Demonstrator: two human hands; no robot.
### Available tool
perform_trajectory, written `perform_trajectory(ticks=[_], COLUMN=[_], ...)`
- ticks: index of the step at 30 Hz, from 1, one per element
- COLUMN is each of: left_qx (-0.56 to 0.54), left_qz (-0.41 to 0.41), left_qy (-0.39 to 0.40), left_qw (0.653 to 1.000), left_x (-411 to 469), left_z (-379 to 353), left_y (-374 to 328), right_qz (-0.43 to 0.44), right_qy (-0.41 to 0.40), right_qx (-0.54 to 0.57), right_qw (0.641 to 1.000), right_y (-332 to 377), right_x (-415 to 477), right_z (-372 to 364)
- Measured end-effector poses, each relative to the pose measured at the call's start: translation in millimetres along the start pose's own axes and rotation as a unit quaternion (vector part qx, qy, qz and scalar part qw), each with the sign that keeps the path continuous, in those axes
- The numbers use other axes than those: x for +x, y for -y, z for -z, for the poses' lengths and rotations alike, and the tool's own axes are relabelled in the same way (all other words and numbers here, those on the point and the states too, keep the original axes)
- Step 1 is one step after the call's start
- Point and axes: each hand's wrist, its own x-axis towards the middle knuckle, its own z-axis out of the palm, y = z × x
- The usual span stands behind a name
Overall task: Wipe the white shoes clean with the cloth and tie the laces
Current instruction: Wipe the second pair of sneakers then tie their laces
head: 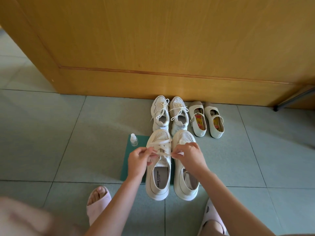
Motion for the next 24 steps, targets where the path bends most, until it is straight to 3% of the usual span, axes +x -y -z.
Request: perform_trajectory(ticks=[3,6,10,12,14,16,24], left_qx=[0.065,0.187,0.324,0.361,0.416,0.442,0.450], left_qz=[0.025,-0.002,-0.140,-0.258,-0.325,-0.319,-0.267], left_qy=[-0.032,-0.041,-0.075,-0.027,0.056,0.095,0.132], left_qw=[0.997,0.981,0.933,0.896,0.847,0.833,0.842], left_x=[-3,-6,-6,-5,-6,-8,5], left_z=[5,6,9,10,10,11,19], left_y=[8,14,8,5,4,5,10], right_qz=[0.030,0.051,0.058,0.049,0.039,0.029,0.040], right_qy=[-0.001,0.007,0.025,0.024,0.020,0.021,0.028], right_qx=[-0.082,-0.127,-0.109,-0.083,-0.061,-0.041,-0.072], right_qw=[0.996,0.991,0.992,0.995,0.997,0.999,0.996], right_y=[-8,-4,3,4,3,3,2], right_x=[-5,-6,-11,-14,-16,-16,-16], right_z=[8,6,-1,-3,-3,-1,3])
